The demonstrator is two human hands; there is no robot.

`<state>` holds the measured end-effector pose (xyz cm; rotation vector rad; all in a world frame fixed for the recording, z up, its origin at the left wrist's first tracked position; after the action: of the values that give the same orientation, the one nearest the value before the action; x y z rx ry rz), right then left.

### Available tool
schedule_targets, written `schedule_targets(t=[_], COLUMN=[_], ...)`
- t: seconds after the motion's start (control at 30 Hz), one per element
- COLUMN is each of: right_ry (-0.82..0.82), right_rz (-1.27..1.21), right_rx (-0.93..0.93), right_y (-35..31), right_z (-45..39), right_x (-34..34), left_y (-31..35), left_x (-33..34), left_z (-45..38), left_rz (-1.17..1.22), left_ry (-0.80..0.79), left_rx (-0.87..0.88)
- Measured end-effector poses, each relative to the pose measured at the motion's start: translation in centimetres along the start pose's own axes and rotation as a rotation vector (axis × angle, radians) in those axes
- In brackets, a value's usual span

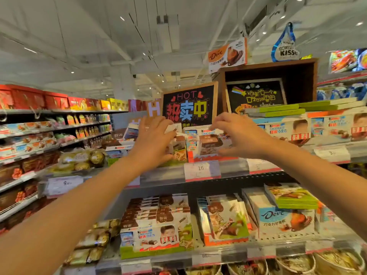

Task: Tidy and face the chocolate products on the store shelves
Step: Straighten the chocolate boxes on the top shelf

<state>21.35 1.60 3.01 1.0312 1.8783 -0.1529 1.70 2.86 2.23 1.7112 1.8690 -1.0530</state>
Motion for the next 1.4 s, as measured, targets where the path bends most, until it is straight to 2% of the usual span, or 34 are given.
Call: schedule_targets(t=[0.13, 0.23, 0.4, 0.57, 0.63, 0.73, 0.87, 0.97, 1.03, 1.1, 1.3, 1.4], right_ry=[-0.125, -0.157, -0.219, -0.209, -0.180, -0.102, -0.007, 0.084, 0.148, 0.202, 0.512, 0.482], right_rz=[0.022, -0.028, -0.078, -0.221, -0.247, -0.305, -0.398, -0.408, -0.440, -0.488, -0.488, -0.499], right_rx=[0.062, 0.077, 0.016, -0.033, -0.039, -0.049, -0.076, -0.115, -0.118, -0.112, -0.060, -0.055], right_y=[0.9, 1.4, 2.1, 3.5, 4.2, 4.7, 5.0, 5.3, 5.4, 5.3, 5.2, 4.9], right_z=[-1.1, -1.7, -2.7, -4.4, -5.0, -5.7, -6.7, -7.8, -8.4, -9.1, -10.7, -12.1], right_x=[1.1, 1.6, 1.5, 0.1, -0.7, -2.0, -3.1, -3.6, -3.7, -3.7, -4.0, -3.7], left_y=[-0.7, -0.4, -0.3, -0.4, -0.8, -2.4, -5.0, -6.1, -6.6, -7.1, -9.2, -10.9], left_x=[1.0, 1.2, 1.5, 1.1, 0.5, -0.7, -1.5, -1.6, -1.4, -1.7, -5.1, -6.7], left_z=[-0.8, -0.9, -0.9, -1.4, -1.4, -1.8, -3.2, -3.8, -3.8, -3.7, -2.5, -1.7], left_rz=[-0.025, 0.012, 0.094, 0.082, 0.157, 0.384, 0.250, 0.148, 0.165, 0.181, 0.235, 0.238], left_ry=[-0.007, -0.016, -0.019, -0.084, -0.095, -0.149, -0.274, -0.313, -0.282, -0.181, 0.276, 0.381], left_rx=[-0.027, -0.027, -0.051, -0.015, 0.015, -0.043, -0.117, -0.086, -0.071, -0.088, -0.096, -0.084])
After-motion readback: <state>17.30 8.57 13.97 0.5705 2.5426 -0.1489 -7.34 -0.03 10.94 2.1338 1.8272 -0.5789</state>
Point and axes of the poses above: each hand's wrist, its own z-axis away from the middle knuckle, its own x-axis out of the palm, y = z × x, the point moved 4 cm from there along -z, towards the middle knuckle, and after that the axes turned 14 degrees about -x, right-handed, at the moved point
